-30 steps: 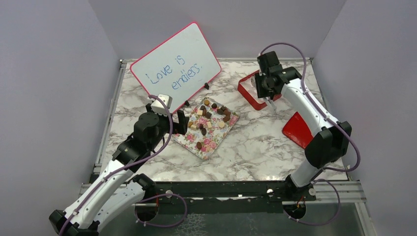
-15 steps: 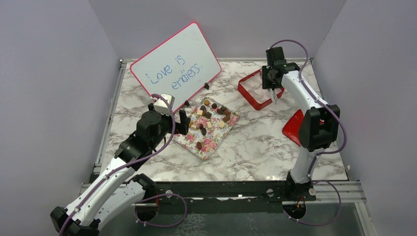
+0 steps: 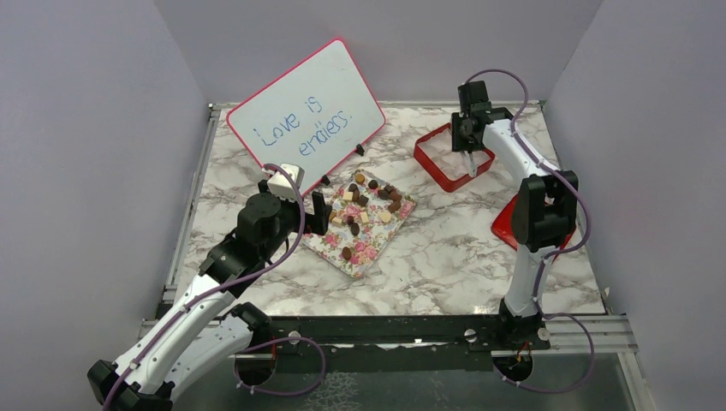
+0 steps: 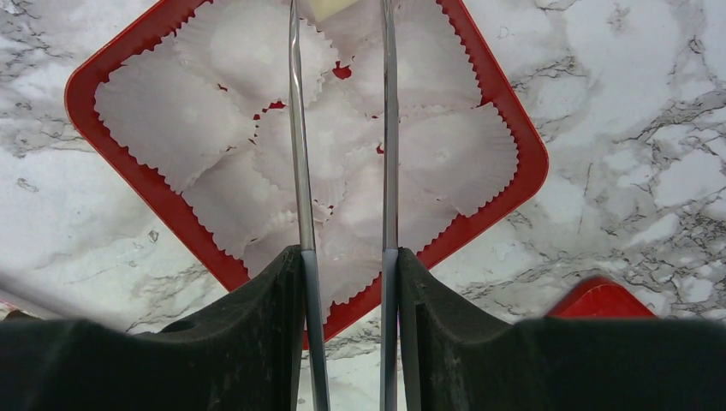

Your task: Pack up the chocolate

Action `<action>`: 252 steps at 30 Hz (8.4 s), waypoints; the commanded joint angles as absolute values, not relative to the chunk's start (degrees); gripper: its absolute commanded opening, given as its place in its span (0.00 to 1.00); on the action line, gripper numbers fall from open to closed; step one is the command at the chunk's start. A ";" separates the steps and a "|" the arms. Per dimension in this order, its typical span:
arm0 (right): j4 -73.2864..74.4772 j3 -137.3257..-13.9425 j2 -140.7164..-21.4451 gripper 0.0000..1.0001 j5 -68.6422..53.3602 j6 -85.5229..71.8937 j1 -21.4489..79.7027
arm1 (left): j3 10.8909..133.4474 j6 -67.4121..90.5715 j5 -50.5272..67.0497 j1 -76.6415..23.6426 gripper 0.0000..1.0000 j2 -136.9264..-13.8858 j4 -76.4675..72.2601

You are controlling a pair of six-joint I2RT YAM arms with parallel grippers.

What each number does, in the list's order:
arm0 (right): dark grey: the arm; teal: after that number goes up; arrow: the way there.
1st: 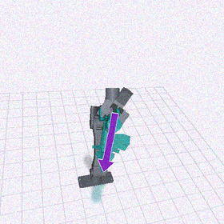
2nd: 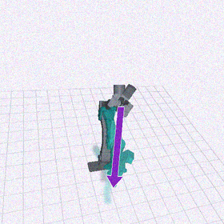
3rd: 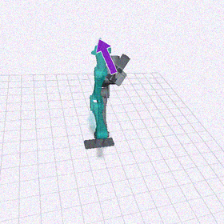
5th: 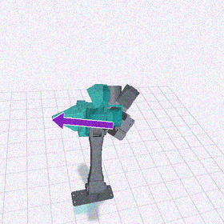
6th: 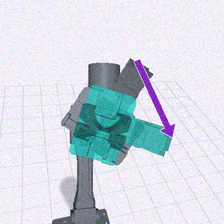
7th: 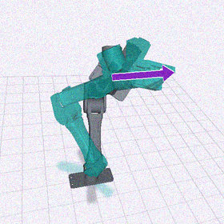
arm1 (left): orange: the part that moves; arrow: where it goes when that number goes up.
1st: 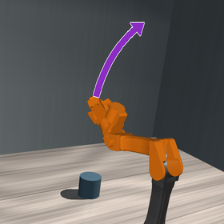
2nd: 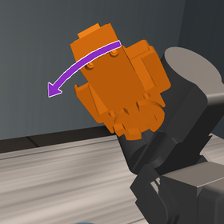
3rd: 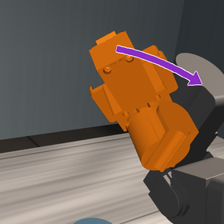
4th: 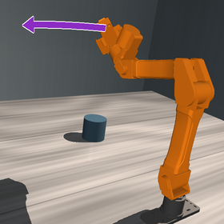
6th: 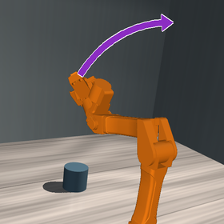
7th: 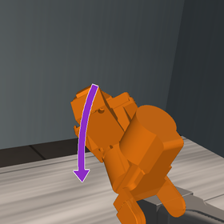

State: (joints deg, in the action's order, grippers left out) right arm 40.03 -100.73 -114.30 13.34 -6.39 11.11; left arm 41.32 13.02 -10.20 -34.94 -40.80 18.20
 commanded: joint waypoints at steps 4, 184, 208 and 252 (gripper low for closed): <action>36.53 -102.28 -115.30 0.42 14.16 -6.70 10.51 | 40.56 13.05 -8.72 -34.89 0.99 -39.83 17.49; 47.99 -98.99 -109.60 0.24 17.29 -7.00 12.14 | 40.40 12.06 -13.72 -34.89 0.99 -35.37 17.82; 46.04 -99.88 -111.63 0.41 16.22 -5.89 9.40 | 40.43 12.10 -14.06 -34.94 0.99 -35.62 17.84; 53.23 -82.96 -82.65 0.39 6.74 -10.39 21.97 | 40.38 12.11 -14.41 -34.89 0.99 -35.56 17.93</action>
State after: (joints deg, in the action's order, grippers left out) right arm 52.99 -84.79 -84.84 5.72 -8.80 17.91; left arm 40.77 12.53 -14.41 -34.94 -35.86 18.33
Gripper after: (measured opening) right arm 0.399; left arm 0.990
